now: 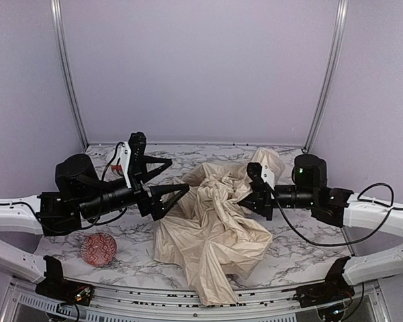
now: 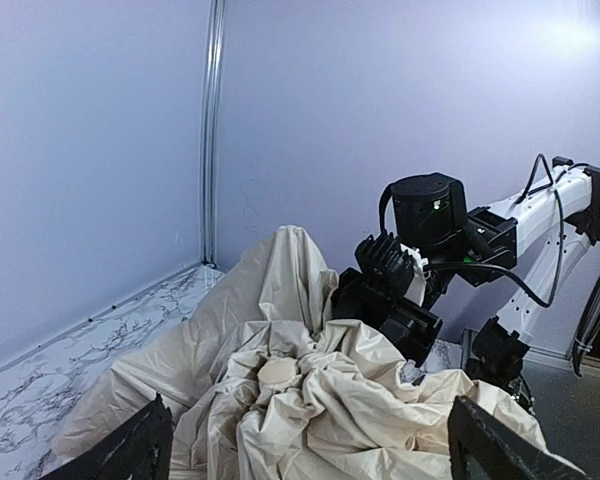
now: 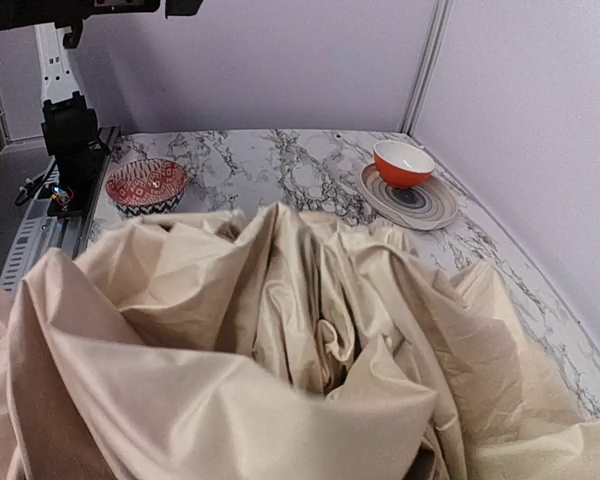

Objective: Put away the umbrella

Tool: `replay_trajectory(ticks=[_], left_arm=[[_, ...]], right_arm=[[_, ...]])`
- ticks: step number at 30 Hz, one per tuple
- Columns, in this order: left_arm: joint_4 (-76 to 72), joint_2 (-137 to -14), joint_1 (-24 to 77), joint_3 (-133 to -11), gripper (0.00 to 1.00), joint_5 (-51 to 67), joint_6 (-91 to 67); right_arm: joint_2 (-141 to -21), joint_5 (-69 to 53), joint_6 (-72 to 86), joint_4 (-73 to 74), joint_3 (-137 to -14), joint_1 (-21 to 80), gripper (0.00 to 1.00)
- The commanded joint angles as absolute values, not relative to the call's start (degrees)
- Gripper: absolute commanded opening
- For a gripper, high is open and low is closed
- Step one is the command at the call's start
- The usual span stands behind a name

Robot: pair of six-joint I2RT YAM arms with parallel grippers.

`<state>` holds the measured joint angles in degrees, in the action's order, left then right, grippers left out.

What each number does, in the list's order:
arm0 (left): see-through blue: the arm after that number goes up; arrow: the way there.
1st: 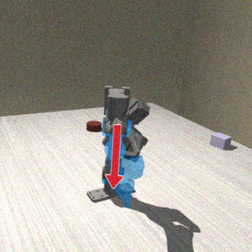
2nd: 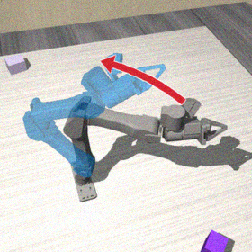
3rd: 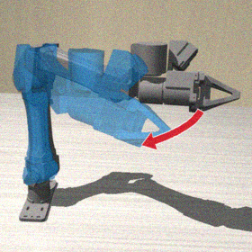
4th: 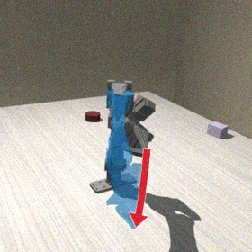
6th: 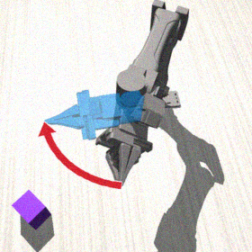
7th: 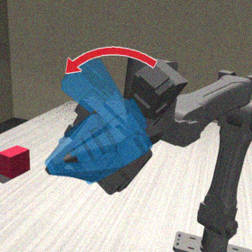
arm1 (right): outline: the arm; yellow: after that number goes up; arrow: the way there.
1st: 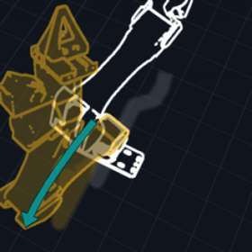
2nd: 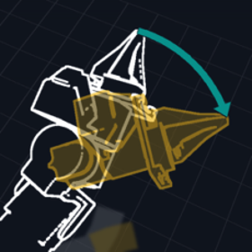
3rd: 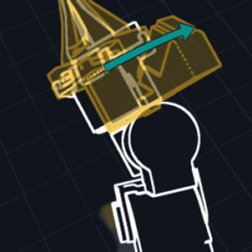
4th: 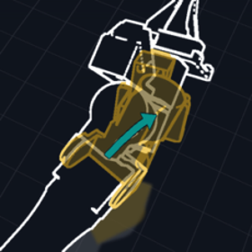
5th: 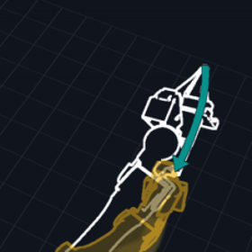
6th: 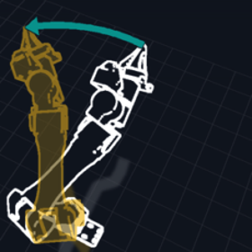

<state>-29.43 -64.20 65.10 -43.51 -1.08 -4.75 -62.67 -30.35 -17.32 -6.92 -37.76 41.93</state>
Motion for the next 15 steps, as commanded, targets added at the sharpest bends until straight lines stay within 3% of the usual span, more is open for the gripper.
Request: replay_trajectory(ticks=[1,6,15], left_arm=[[-15.28,-56.72,65.04,-40.15,0.99,-2.14,-0.6],[-9.51,-49.77,64.47,-29.97,0.99,-11.47,0.58],[-10.24,-60.17,63.9,-27.41,0.99,-14.99,-10.44]], right_arm=[[-59.83,-30.68,-18.18,-10.43,-38.72,41.01,0.21],[-59.55,-31.59,-18.85,-9.43,-38.56,40.87,0.2],[-64.71,-28.06,-20.66,4.06,-47.66,41.15,0.47]])
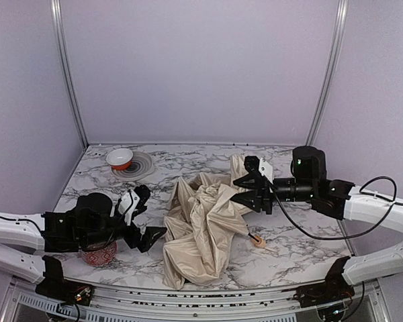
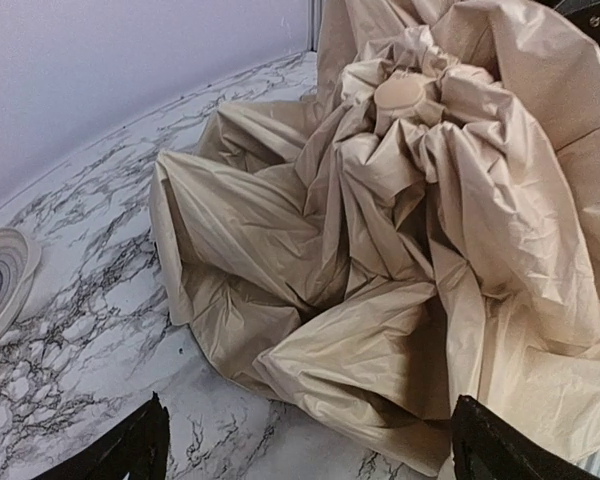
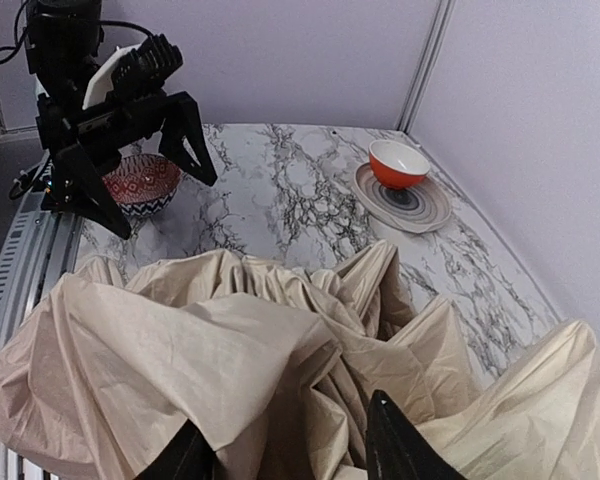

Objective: Put away the umbrella

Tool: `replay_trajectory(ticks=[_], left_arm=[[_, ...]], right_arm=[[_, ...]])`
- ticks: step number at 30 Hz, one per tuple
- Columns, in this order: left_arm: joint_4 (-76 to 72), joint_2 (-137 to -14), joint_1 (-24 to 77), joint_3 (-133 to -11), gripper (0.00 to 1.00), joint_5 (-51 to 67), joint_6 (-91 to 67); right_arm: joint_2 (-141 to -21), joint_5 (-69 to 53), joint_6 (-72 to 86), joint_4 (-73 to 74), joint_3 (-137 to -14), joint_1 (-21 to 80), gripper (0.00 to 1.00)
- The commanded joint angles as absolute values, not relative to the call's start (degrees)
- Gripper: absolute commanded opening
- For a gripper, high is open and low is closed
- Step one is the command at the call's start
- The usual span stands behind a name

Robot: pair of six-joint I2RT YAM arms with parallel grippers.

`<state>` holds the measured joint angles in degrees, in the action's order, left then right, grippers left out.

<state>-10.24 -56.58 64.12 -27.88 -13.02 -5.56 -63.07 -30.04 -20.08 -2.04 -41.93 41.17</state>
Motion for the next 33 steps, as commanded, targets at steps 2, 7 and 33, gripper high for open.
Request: replay_trajectory(ticks=[2,7,33], left_arm=[[-13.47,-62.4,63.94,-26.33,0.99,-12.16,-11.32],[-19.8,-68.41,63.85,-25.15,0.99,-13.24,-10.77],[-48.05,-88.58,62.93,-30.2,0.43,-6.95,-7.94]], right_arm=[[-66.25,-28.29,-21.73,6.47,-48.83,41.9,0.6],[-71.63,-30.86,-25.76,15.2,-53.32,44.16,0.98],[-95.37,-30.66,-26.74,24.11,-65.83,50.63,0.8]])
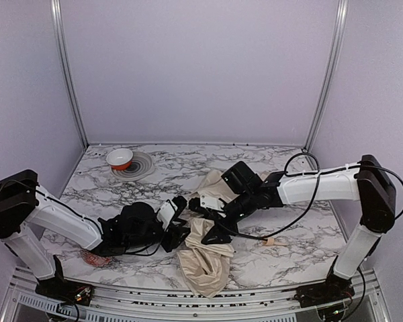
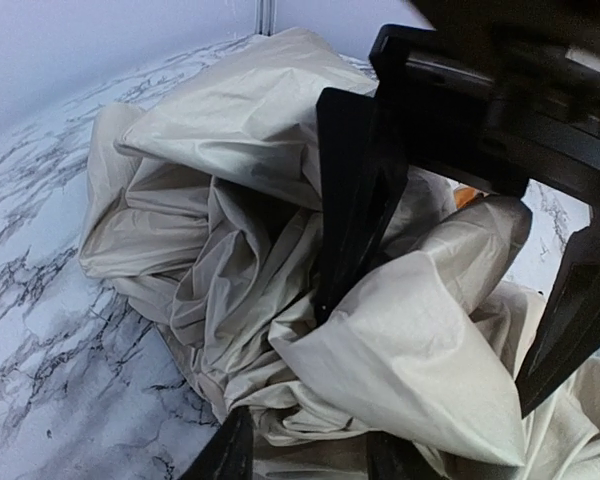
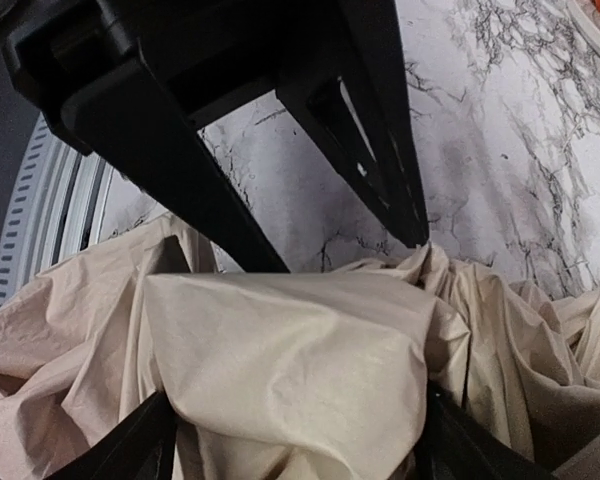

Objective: Put away the umbrella

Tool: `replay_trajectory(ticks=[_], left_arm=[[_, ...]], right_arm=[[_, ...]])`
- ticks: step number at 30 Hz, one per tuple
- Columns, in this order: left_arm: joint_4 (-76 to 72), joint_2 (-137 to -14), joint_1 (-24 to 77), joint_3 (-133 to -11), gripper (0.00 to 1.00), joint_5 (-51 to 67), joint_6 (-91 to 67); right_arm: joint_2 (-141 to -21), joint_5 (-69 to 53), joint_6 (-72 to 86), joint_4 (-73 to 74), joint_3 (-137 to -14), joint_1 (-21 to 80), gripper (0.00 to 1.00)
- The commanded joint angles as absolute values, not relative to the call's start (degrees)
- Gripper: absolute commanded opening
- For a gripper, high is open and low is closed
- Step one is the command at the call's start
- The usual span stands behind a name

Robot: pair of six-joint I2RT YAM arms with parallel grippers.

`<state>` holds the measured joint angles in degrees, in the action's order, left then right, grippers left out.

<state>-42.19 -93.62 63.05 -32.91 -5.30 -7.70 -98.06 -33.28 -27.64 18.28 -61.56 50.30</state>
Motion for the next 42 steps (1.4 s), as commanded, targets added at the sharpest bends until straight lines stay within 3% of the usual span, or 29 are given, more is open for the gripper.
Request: replay_trajectory(ticks=[1,3,6,12,19,23,30,37,39,42], left_arm=[[-47.74,-87.13,62.93,-29.11,0.47,-7.32,-7.73],[-46.23,-84.02,62.93,-27.12,0.57,-8.67,-7.49],[-42.98,-78.26,62.93,-24.86,0.63,-11.06,-6.72],[-34.75,-70.13,63.97,-25.04,0.66,-12.36,-4.32],[-32.69,-71.79,64.06,-28.56,0.67,-11.2,-1.94],[-29.78,-74.7,66.35,-31.57,0.7,-8.62,0.71],[-26.48,-77.23,71.84,-36.16,0.74,-4.66,2.75],[-26.54,-75.53,72.33,-35.32,0.74,-7.76,0.77],[-26.54,-74.77,72.33,-34.76,0.74,-8.39,1.08],[-26.52,-72.57,72.33,-33.48,0.74,-10.64,0.58]], right_arm=[[-94.25,-29.66,-26.38,25.33,-67.32,50.67,0.82],[-91.75,-27.79,-25.68,27.91,-70.26,50.63,0.86],[-87.68,-23.71,-22.38,31.47,-73.81,50.63,0.9],[-80.42,-19.47,-12.03,40.04,-71.78,48.76,0.92],[-76.92,-21.04,-6.49,40.25,-63.86,39.25,0.86],[-78.23,-19.6,-7.6,39.5,-54.9,39.2,0.86],[-86.32,-21.04,-7.6,36.34,-53.45,39.92,0.83],[-95.05,-20.19,-8.87,34.23,-54.27,40.12,0.69],[-96.7,-20.66,-9.37,32.44,-54.83,40.12,0.57],[-99.29,-20.96,-10.72,33.04,-56.2,40.23,0.3]])
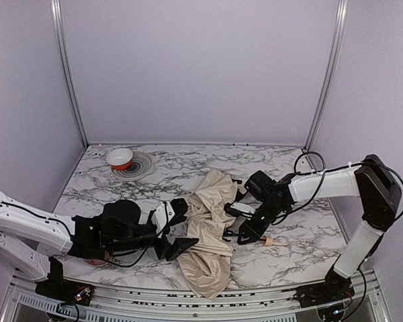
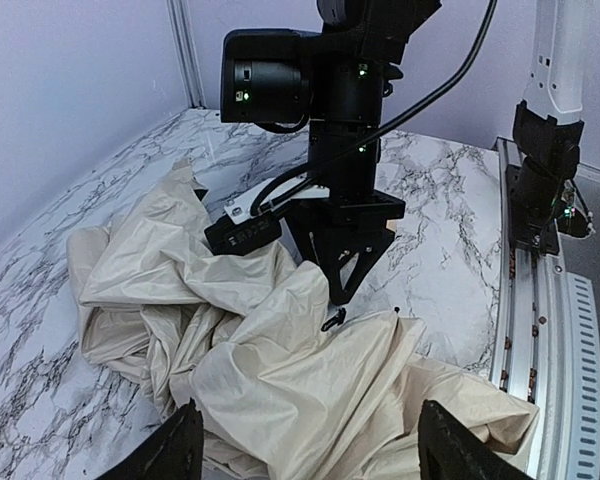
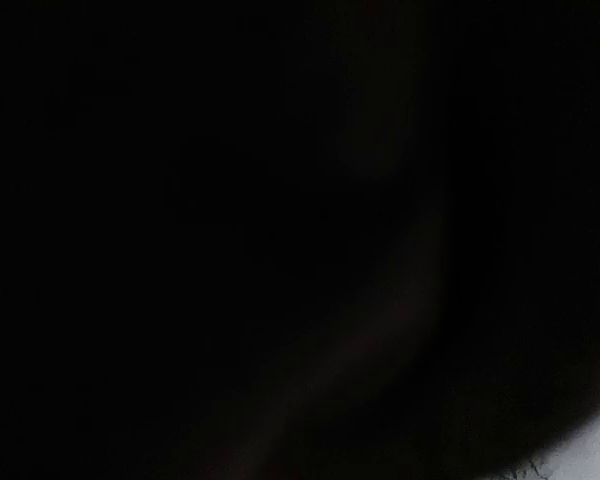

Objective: Put away the umbrella

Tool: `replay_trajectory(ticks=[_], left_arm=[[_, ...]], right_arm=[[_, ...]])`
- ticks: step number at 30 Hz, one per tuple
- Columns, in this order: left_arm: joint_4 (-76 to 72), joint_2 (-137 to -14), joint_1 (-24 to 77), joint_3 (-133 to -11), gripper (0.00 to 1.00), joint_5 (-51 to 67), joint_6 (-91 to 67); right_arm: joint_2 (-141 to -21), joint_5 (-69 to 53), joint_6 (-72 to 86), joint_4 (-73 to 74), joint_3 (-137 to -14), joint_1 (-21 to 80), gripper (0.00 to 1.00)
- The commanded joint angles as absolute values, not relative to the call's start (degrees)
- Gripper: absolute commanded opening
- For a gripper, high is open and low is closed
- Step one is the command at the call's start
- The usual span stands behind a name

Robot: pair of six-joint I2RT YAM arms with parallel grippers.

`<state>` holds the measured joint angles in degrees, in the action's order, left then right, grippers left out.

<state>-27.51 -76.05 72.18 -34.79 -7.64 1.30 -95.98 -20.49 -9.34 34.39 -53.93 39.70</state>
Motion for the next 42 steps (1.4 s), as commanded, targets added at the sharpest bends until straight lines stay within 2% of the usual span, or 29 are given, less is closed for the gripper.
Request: replay_trajectory(ticks=[1,5,6,12,17,20,23,28,32,37,42], left_arm=[[-26.54,-71.57,72.33,-32.82,0.74,-11.55,0.23],[-26.63,-66.82,72.33,-30.31,0.74,-16.3,-0.6],[-26.63,-65.61,72.33,-29.72,0.74,-17.7,-0.54],[-26.63,-58.81,72.25,-27.36,0.75,-24.95,0.34],[-26.59,-55.16,72.25,-25.92,0.75,-27.72,-0.03],[-26.63,-54.22,72.24,-25.42,0.75,-28.86,-0.7],[-26.63,-53.98,72.27,-25.4,0.75,-28.94,-1.37],[-26.63,-53.68,72.25,-25.62,0.75,-29.03,-1.24],[-26.54,-52.1,72.25,-24.73,0.76,-29.41,-0.97],[-26.3,-50.39,72.25,-21.91,0.77,-30.67,-1.85],[-25.34,-50.66,72.25,-21.29,0.77,-30.32,-3.77]], right_arm=[[-99.32,-20.83,-11.3,33.19,-56.33,40.19,0.23],[-96.06,-16.71,-12.81,33.42,-58.14,39.96,0.08],[-94.93,-14.73,-13.2,33.43,-59.11,39.73,0.01],[-89.39,-0.25,-16.34,33.48,-67.88,36.23,0.0],[-88.03,20.39,-19.18,31.39,-79.41,33.16,0.0],[-87.09,28.54,-22.9,28.51,-84.77,33.29,0.0],[-85.2,24.33,-27.24,27.45,-85.47,35.89,0.0],[-84.05,14.22,-33.34,32.22,-74.66,45.72,0.0],[-86.06,3.74,-26.79,34.66,-66.36,50.6,0.0],[-88.71,-0.48,-22.94,26.63,-55.12,57.08,0.0],[-90.34,-3.46,-22.36,25.17,-52.32,60.27,0.04]])
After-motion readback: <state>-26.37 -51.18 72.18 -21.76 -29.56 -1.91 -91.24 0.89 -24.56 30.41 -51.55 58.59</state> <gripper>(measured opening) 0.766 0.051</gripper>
